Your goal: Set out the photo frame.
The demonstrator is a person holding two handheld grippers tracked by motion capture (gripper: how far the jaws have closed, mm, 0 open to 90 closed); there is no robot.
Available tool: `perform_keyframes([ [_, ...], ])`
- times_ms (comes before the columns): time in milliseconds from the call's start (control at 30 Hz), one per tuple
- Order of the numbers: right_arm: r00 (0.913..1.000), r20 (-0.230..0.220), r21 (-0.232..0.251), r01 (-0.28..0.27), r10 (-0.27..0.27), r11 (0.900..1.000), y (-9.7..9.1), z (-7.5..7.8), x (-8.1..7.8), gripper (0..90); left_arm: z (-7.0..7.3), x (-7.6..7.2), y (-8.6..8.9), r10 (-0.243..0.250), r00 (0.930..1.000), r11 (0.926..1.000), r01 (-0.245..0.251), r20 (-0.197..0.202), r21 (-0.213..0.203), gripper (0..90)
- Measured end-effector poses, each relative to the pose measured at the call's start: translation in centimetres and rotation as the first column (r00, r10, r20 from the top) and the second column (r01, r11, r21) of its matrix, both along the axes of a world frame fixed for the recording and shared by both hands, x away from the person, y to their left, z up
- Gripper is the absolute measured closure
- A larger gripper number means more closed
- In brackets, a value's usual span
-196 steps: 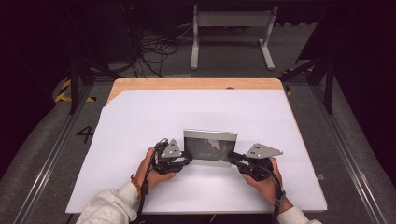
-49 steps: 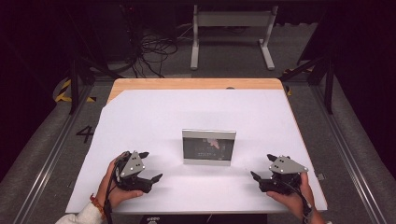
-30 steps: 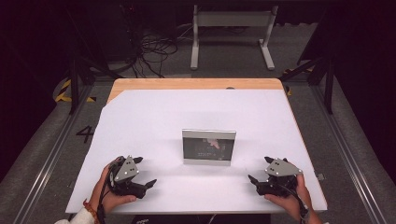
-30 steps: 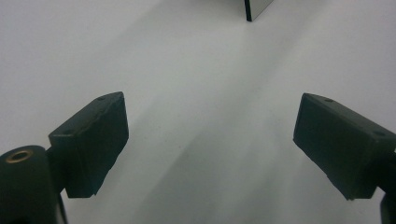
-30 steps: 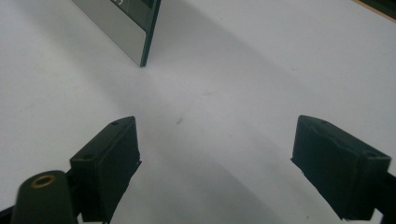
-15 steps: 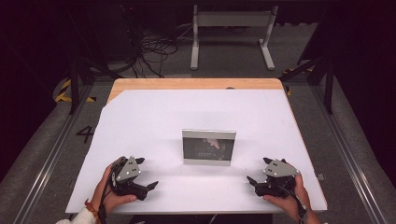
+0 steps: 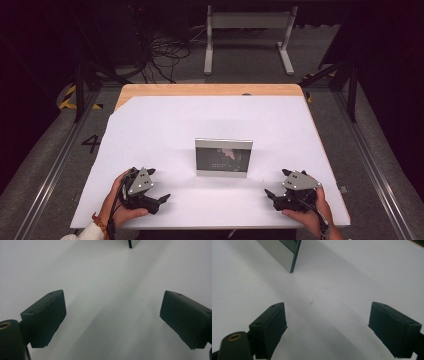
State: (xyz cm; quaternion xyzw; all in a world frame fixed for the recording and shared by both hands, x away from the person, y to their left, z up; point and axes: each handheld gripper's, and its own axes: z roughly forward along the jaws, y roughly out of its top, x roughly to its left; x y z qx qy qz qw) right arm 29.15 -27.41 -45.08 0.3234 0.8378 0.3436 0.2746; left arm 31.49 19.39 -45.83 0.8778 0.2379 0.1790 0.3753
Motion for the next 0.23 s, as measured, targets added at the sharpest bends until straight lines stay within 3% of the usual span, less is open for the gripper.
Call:
perform_keyframes([
  [167, 1.0, -0.003, -0.014, -0.008, 0.007, 0.9999, 0.01, -0.11, 0.04, 14.4, 0.02, 0.1, 0.01, 0.009, 1.0, 1.0, -0.009, 0.001, -0.005, 7.3],
  [233, 0.9998, -0.003, 0.012, -0.019, 0.019, 0.9998, -0.09, -0.01, 0.1, 14.0, 0.07, 0.08, 0.05, 0.018, 0.9998, 0.9997, -0.018, 0.002, -0.014, 7.2],
])
